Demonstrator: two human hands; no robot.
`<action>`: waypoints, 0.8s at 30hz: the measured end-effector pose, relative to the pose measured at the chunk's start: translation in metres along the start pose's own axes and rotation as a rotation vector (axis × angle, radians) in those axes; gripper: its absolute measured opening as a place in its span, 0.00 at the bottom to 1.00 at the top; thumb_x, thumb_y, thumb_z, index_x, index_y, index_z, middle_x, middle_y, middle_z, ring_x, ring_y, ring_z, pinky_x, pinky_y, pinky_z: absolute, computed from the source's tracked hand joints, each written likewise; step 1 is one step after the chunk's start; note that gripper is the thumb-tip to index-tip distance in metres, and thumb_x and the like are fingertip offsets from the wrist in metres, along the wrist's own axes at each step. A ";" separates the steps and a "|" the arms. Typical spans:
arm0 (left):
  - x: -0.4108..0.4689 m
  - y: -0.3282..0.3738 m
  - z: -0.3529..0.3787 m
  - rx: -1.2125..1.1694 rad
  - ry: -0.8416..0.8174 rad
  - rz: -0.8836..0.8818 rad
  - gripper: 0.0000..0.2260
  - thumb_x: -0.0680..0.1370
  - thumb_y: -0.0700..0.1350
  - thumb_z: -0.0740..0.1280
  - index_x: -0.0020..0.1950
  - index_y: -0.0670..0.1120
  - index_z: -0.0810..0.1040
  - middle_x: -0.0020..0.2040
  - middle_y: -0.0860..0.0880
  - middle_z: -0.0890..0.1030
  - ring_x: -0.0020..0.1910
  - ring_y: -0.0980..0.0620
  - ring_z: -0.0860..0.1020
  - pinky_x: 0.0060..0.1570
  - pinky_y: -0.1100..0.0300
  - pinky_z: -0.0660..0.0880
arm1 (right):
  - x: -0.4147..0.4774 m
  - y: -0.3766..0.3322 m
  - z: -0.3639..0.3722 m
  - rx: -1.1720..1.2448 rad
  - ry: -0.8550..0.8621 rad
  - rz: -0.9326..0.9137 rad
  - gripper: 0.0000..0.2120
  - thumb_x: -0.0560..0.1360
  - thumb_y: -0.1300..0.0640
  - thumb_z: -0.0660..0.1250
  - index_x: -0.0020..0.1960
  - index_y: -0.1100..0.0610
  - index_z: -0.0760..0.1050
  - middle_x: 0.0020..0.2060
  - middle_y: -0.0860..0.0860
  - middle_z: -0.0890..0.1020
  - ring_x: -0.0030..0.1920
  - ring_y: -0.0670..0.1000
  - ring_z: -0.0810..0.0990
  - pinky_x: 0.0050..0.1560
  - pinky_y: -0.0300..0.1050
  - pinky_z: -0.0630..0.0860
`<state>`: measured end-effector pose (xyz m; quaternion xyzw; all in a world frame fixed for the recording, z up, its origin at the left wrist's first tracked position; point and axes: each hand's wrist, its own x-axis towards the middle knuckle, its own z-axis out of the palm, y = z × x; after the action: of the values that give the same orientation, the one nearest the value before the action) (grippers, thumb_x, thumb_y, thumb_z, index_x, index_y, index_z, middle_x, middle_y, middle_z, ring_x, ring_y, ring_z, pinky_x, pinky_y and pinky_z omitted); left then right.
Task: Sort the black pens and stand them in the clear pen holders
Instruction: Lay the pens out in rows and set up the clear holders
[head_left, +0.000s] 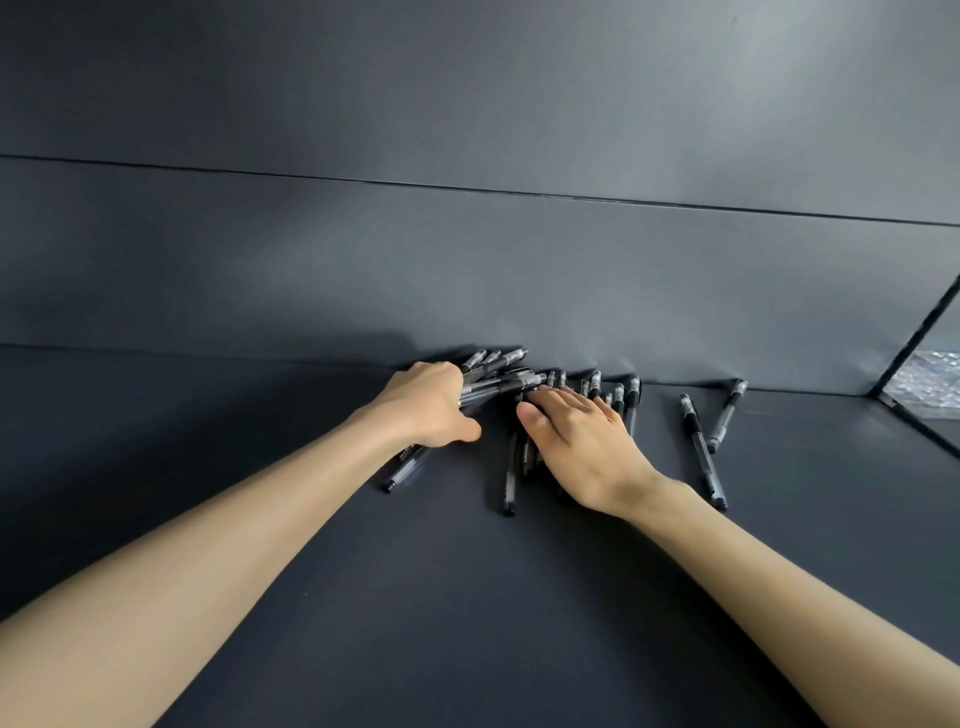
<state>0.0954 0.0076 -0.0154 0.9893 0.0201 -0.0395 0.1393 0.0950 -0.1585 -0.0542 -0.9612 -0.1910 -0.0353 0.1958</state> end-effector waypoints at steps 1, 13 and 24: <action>0.002 0.000 0.000 -0.010 0.008 -0.009 0.17 0.72 0.47 0.70 0.35 0.43 0.62 0.34 0.49 0.67 0.30 0.51 0.65 0.26 0.59 0.60 | 0.000 -0.001 -0.001 0.010 0.004 0.004 0.17 0.82 0.47 0.47 0.56 0.54 0.71 0.55 0.46 0.75 0.64 0.50 0.68 0.71 0.52 0.55; -0.030 -0.018 -0.016 -0.616 0.183 0.225 0.08 0.68 0.40 0.69 0.44 0.41 0.74 0.33 0.47 0.80 0.32 0.49 0.81 0.36 0.53 0.80 | 0.007 -0.042 -0.040 1.019 -0.003 0.138 0.34 0.65 0.33 0.68 0.57 0.60 0.75 0.50 0.53 0.83 0.52 0.50 0.81 0.62 0.51 0.72; -0.061 -0.027 -0.027 -0.894 0.177 0.418 0.12 0.68 0.31 0.70 0.49 0.38 0.74 0.37 0.40 0.79 0.32 0.53 0.75 0.36 0.57 0.75 | 0.014 -0.103 -0.063 1.547 0.135 -0.072 0.06 0.75 0.59 0.66 0.45 0.61 0.78 0.45 0.56 0.85 0.50 0.54 0.83 0.45 0.49 0.80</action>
<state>0.0357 0.0388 0.0082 0.8151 -0.1520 0.0859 0.5523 0.0695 -0.0904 0.0433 -0.5402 -0.1801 0.0432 0.8209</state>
